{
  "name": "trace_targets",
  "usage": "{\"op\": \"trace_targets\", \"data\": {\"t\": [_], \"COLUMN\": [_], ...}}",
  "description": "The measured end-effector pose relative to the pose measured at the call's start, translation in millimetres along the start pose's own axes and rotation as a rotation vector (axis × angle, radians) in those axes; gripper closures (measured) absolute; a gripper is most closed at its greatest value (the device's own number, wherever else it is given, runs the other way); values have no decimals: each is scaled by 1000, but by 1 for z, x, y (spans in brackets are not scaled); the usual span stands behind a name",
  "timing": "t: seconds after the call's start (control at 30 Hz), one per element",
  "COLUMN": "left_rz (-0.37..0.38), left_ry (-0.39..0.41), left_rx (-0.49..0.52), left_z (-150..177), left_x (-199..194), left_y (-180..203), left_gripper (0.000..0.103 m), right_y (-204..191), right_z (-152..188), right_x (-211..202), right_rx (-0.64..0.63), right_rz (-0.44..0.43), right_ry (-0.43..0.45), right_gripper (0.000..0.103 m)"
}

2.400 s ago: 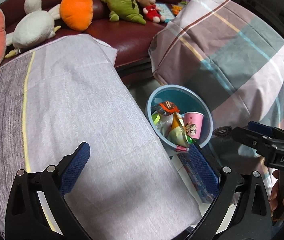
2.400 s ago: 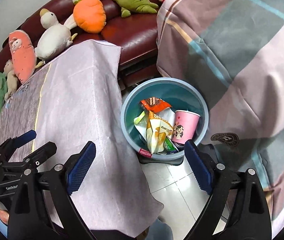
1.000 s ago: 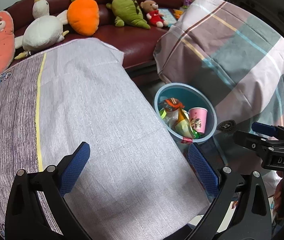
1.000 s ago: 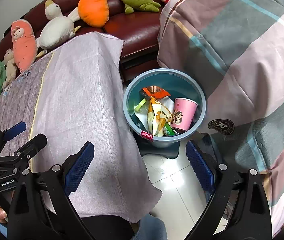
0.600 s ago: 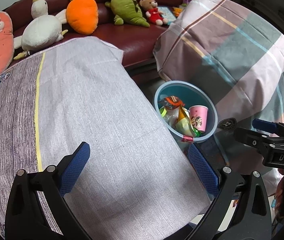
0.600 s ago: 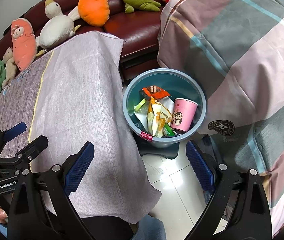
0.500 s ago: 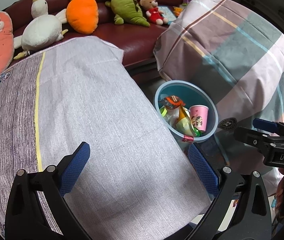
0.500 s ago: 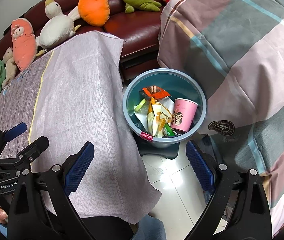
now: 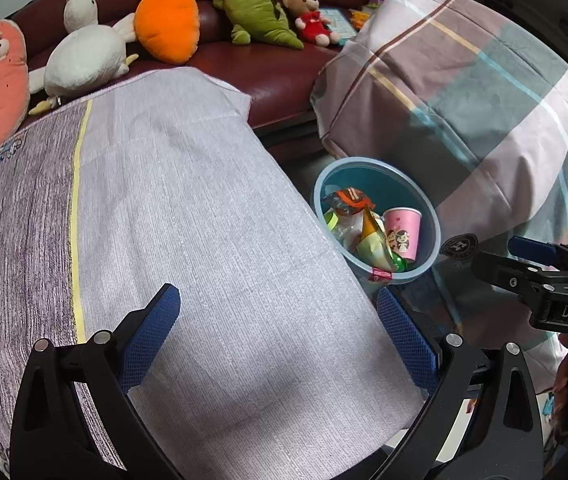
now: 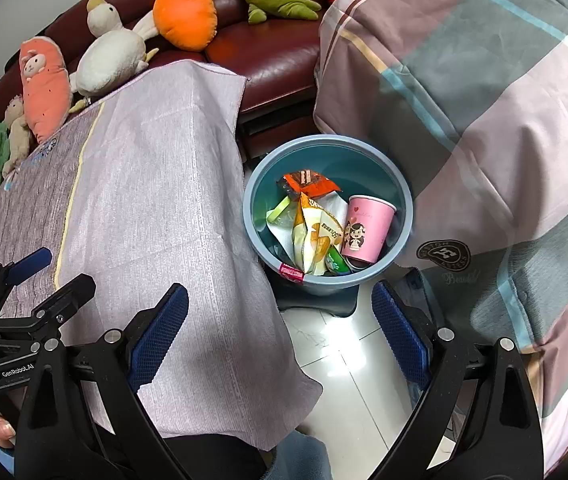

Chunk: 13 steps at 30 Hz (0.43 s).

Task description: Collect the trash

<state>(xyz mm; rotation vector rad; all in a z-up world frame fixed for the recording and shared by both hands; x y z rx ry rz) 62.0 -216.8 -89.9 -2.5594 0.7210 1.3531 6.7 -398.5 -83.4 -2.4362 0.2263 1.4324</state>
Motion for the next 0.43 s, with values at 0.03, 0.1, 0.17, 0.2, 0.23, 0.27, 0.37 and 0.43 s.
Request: {"op": "trace_targets", "data": {"t": [0.03,0.1,0.17,0.2,0.23,0.27,0.37,0.43], "left_rz": [2,1,-4,-6,-6,-5,-11,-12], "left_ry": [-3,-3,-5,-8,-13,-17,-40,-51], "left_rx": [1,-1,-1,-4,-6,-7,-16,-20], "left_z": [1,1,2,3,3,4,7,8], "left_x": [1,1,2,2,3,5,10,12], "left_y": [0,-1,-2,-2,-3,-3,-6,-7], "left_gripper": [4,4,4,4,4,4,4,4], "right_y": [0,0,0,1,1,1,2,2], "right_z": [0,1,1,0,0,0,0,1], "right_x": [1,2,4,5,5,6,8,10], "right_rx": [-1,0,1,3,4,4,4,5], "right_rz": [0,2,4,5,6,7,12,12], "right_ry": [-1,-4,-7,-9,-10,-11,-17,-21], "right_gripper": [14,14,14,14,14,14,14,14]}}
Point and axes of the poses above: each gripper's, at about its wrist camera, not at the fingertips, and x roughly the way its jaws point, y to its right, z to its underside, the point moved 8 cm from there along x, roughly the way its jaws point, and after that the axes turned 4 degrees about x, right-handed, at the moved point
